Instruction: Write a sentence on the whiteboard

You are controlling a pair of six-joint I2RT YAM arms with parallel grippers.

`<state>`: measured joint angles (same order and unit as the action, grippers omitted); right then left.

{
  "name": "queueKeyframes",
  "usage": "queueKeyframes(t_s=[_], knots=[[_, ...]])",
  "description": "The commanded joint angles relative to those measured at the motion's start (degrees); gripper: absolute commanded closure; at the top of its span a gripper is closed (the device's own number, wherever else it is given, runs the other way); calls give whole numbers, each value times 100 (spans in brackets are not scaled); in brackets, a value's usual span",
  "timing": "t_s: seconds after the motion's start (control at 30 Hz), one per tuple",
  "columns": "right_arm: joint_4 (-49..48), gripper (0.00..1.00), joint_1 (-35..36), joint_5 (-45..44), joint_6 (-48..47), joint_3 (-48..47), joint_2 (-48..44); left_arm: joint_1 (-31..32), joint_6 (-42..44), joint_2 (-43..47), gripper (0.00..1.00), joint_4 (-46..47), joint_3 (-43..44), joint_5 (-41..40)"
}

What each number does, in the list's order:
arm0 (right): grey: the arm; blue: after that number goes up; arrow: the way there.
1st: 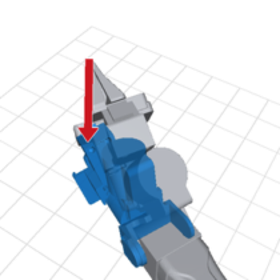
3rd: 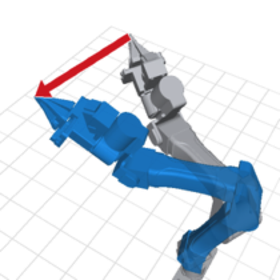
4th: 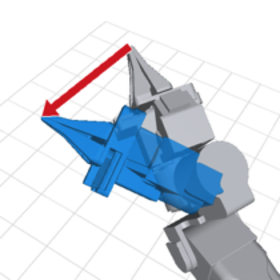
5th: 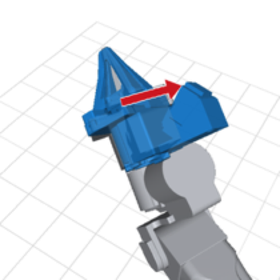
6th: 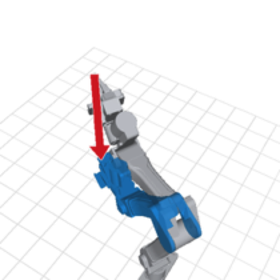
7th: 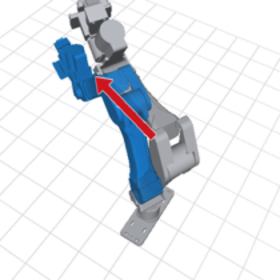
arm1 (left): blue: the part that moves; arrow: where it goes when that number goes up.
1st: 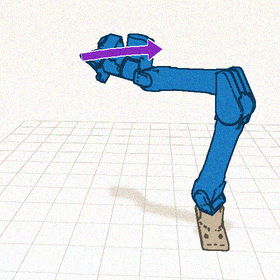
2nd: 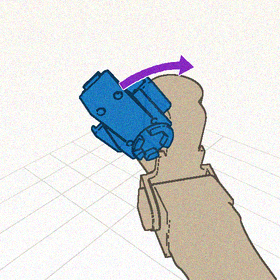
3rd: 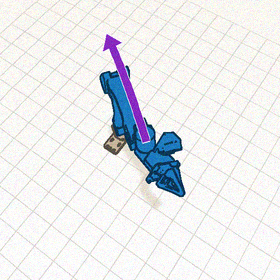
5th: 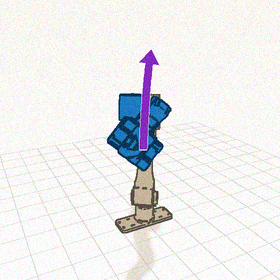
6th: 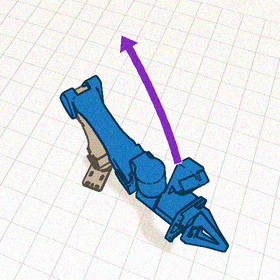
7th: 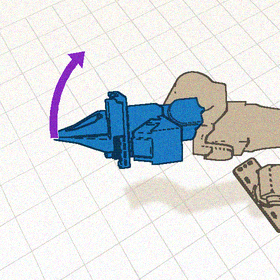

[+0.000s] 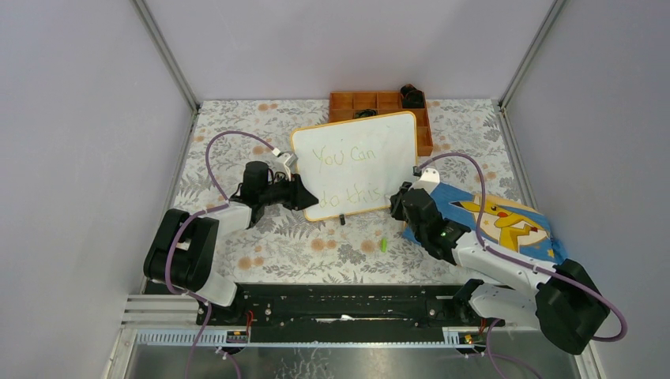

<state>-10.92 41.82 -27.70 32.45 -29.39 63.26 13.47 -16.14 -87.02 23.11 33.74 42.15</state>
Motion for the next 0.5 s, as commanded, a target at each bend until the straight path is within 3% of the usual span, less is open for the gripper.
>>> queueKeyframes(t_s=[0.0, 0.47], knots=[[83, 100, -65, -9, 50, -179, -265, 94, 119, 76, 60, -51, 129, 5], [960, 100, -60, 223, -350, -871, -1459, 122, 168, 203, 53, -186, 109, -152]])
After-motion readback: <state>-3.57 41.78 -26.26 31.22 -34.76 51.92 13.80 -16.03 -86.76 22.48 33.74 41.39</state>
